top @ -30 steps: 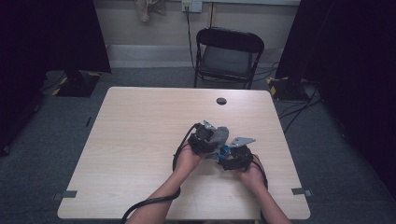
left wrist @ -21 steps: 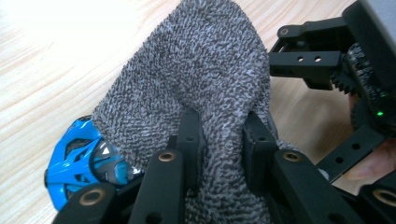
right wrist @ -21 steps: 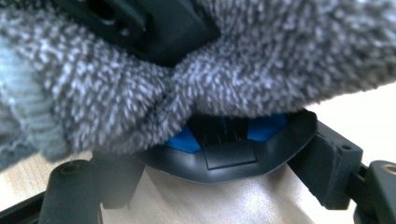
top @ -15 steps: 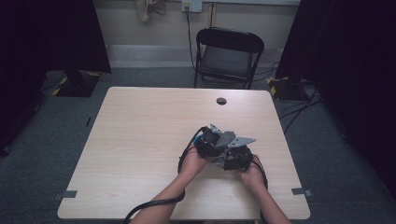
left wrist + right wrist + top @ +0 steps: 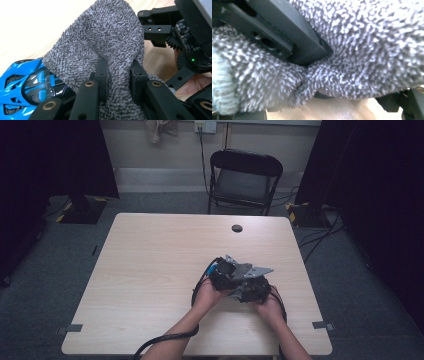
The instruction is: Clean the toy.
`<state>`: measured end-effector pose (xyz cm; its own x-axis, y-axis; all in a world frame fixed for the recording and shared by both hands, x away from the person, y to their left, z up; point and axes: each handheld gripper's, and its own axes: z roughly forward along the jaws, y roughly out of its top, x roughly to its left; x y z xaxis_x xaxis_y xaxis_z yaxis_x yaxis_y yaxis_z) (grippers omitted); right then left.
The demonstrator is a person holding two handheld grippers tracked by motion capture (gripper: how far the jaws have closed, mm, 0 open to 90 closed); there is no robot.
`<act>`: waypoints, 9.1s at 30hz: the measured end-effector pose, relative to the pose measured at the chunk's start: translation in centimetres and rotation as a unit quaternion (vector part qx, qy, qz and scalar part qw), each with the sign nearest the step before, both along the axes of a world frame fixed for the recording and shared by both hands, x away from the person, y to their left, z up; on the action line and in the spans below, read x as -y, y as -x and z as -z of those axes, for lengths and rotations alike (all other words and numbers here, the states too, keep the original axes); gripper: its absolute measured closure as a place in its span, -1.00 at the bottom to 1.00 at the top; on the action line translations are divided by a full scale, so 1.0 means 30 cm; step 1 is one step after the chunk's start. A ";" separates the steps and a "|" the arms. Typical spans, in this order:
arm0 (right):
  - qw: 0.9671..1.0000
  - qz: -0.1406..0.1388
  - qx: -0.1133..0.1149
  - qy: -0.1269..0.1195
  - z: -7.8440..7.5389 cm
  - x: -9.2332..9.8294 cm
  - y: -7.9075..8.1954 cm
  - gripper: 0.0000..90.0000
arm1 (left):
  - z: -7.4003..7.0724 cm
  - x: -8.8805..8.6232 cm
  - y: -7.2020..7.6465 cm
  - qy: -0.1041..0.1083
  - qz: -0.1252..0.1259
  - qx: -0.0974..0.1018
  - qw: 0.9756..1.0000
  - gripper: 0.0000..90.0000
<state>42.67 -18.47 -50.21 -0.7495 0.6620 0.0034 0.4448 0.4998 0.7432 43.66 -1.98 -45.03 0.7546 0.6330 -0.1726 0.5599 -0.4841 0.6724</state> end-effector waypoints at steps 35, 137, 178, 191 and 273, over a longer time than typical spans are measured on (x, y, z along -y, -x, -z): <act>1.000 0.001 0.000 -0.001 0.000 0.000 0.000 -0.46 | -0.010 -0.011 -0.008 -0.030 -0.011 0.013 0.999 0.62; 1.000 0.001 -0.001 -0.001 0.000 0.000 0.001 -0.46 | 0.068 -0.333 -0.185 -0.065 -0.167 -0.015 0.984 0.60; 0.999 0.019 0.010 -0.041 -0.168 0.031 -0.012 -0.45 | 0.009 -0.376 0.000 -0.055 -0.105 0.017 0.993 0.58; 1.000 0.011 -0.006 -0.018 -0.133 -0.058 -0.071 -0.27 | 0.006 -0.381 0.104 -0.049 -0.065 0.022 0.996 0.58; 0.999 -0.003 -0.015 -0.033 -0.076 -0.088 -0.088 0.02 | 0.058 -0.254 0.101 -0.082 -0.031 -0.007 0.996 0.59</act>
<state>45.31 -15.81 -47.92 -0.7520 0.6556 0.0690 0.4647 0.4529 0.7609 40.65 5.64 -46.76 0.7109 0.6996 -0.0720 0.6009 -0.5509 0.5792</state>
